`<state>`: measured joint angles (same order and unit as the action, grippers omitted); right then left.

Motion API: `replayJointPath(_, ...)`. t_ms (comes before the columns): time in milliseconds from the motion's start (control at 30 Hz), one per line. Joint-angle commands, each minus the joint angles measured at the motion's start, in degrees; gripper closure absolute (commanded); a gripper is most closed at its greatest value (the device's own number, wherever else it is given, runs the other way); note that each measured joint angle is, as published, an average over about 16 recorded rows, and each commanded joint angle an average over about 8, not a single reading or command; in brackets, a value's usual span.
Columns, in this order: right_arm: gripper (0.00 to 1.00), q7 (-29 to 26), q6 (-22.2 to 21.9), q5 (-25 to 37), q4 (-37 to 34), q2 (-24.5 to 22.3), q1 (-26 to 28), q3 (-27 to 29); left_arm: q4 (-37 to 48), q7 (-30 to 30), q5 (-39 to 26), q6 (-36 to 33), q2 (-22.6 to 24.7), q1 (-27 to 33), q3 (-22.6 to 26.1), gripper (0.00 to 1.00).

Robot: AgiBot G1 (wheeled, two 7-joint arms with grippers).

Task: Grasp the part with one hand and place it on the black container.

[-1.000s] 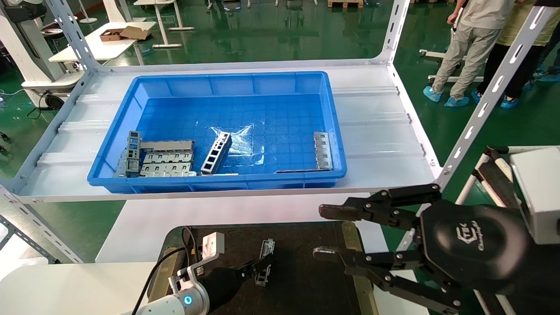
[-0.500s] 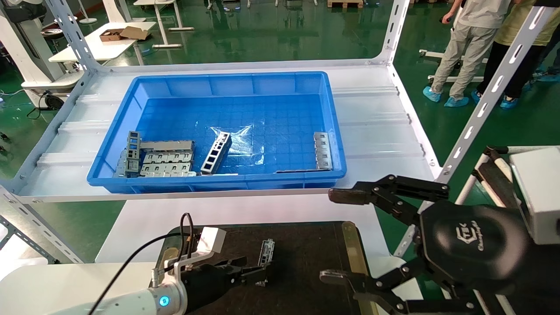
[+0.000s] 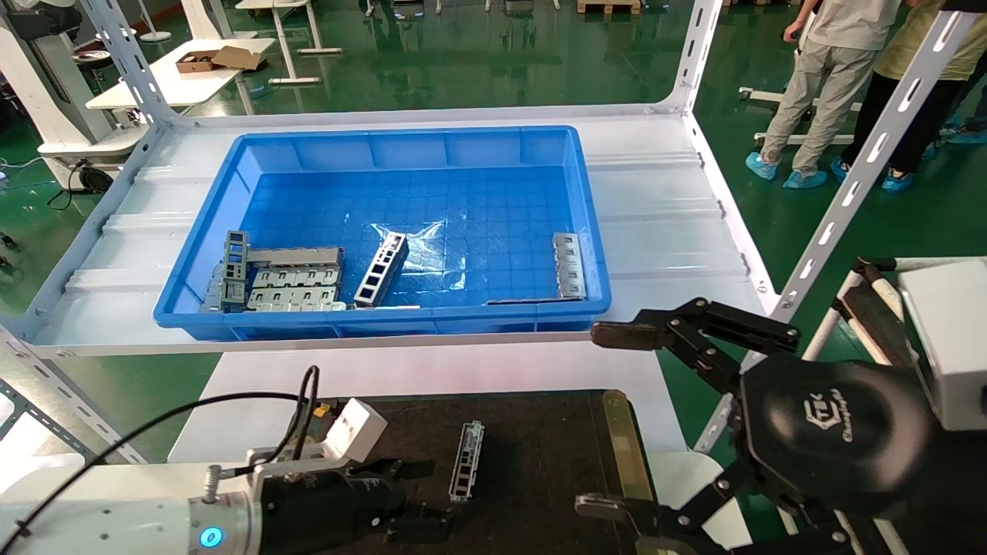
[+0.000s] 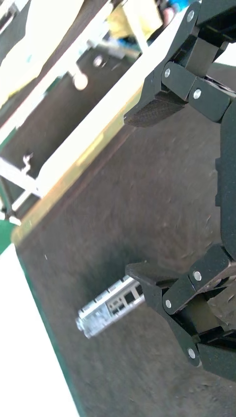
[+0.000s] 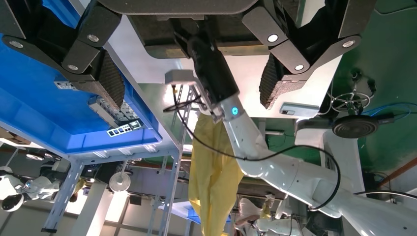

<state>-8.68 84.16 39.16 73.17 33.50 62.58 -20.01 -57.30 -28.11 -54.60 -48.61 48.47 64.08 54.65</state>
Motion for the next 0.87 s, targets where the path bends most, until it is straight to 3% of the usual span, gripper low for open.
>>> replayJointPath(33,0.0,0.0,0.0,0.0,0.0,0.0,0.0,0.0,1.02,3.07,1.42,-3.95,-0.7,0.62,-1.03,0.0)
replayJointPath(300,0.0,0.01,0.0,-0.01,0.0,0.0,0.0,-0.01,4.87,10.52,4.19,-16.01,-2.44,5.65,-3.38,0.0)
replayJointPath(533,0.0,0.01,-0.01,-0.01,0.0,-0.01,0.0,-0.02,7.67,13.31,5.88,-24.27,-3.81,9.77,-4.55,0.0)
replayJointPath(867,0.0,0.01,-0.01,-0.02,0.0,-0.01,0.01,-0.03,9.59,14.39,7.44,-30.02,-5.53,13.42,-5.77,0.0)
